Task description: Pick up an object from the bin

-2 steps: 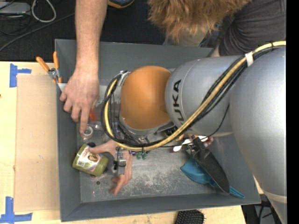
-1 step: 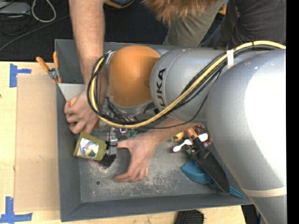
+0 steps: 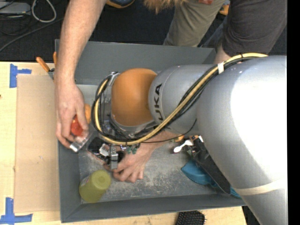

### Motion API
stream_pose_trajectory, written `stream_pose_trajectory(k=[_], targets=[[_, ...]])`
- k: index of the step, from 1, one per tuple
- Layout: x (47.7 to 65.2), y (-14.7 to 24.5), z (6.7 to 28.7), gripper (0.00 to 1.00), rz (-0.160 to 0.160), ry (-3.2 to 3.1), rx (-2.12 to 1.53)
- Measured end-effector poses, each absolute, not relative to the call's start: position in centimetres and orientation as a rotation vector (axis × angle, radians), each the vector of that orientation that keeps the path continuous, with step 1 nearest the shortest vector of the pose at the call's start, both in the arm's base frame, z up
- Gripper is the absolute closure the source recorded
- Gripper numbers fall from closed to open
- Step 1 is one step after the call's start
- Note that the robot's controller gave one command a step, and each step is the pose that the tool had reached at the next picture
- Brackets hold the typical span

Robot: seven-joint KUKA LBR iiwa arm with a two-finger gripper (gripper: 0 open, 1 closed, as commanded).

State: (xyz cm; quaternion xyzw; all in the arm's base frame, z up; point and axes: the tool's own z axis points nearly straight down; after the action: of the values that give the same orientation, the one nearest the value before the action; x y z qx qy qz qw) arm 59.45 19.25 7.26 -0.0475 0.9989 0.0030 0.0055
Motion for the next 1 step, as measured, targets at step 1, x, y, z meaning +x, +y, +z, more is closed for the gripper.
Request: stream_pose_trajectory(k=[1], targets=[[59.99, 19.28, 6.97, 0.00, 0.005, 3.128, 0.028]])
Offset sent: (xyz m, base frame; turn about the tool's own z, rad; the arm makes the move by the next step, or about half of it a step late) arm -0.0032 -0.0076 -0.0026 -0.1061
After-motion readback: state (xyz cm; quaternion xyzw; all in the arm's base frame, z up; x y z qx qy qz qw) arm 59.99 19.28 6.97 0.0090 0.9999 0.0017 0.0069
